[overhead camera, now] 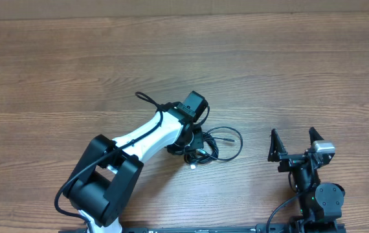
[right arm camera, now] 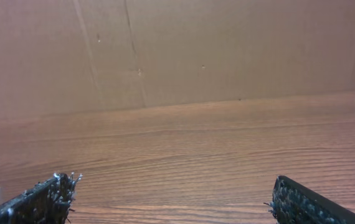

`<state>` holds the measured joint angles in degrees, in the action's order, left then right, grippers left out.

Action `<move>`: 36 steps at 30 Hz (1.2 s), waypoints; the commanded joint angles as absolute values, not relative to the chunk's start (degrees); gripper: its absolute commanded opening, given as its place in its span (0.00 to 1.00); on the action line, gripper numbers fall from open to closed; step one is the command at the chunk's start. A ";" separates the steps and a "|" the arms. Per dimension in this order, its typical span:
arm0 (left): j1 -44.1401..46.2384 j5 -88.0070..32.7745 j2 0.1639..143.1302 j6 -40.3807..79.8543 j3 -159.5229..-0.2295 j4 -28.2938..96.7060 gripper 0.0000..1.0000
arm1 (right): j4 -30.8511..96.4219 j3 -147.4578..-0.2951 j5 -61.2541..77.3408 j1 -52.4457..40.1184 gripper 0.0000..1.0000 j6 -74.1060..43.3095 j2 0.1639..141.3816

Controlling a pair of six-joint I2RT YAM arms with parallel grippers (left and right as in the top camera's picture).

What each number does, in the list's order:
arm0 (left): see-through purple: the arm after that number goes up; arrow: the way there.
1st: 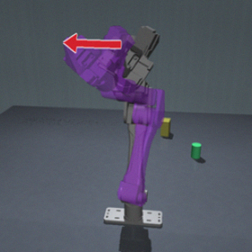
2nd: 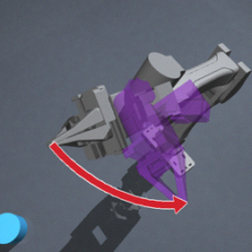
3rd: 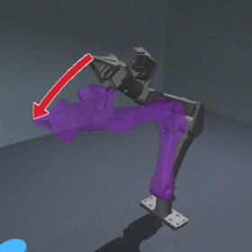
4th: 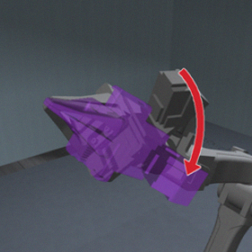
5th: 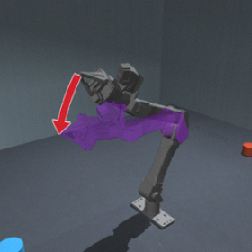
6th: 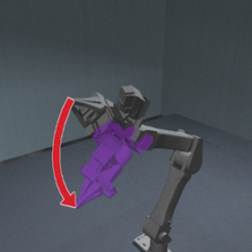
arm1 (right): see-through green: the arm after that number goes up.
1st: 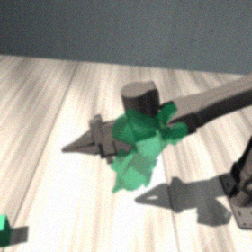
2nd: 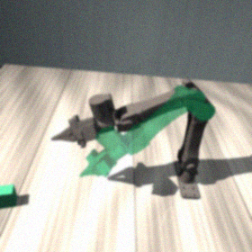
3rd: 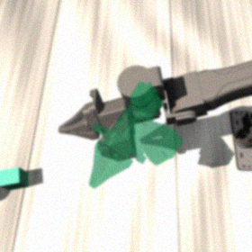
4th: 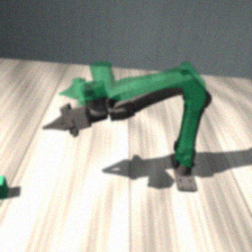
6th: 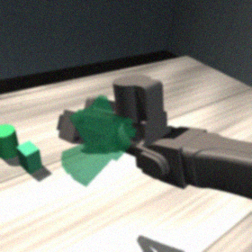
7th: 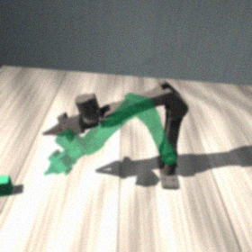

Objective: Untangle cables

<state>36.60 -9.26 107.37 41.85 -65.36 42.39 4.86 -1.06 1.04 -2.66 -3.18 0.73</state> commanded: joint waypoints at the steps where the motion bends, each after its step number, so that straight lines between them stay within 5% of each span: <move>1: 36.95 -8.49 109.23 40.14 -64.93 42.35 0.04 | 4.69 -0.45 0.56 -2.55 1.00 -3.11 0.16; 36: 30.76 -8.40 108.95 35.73 -69.34 53.36 0.04 | 4.69 -0.45 0.56 -2.55 1.00 -3.11 0.16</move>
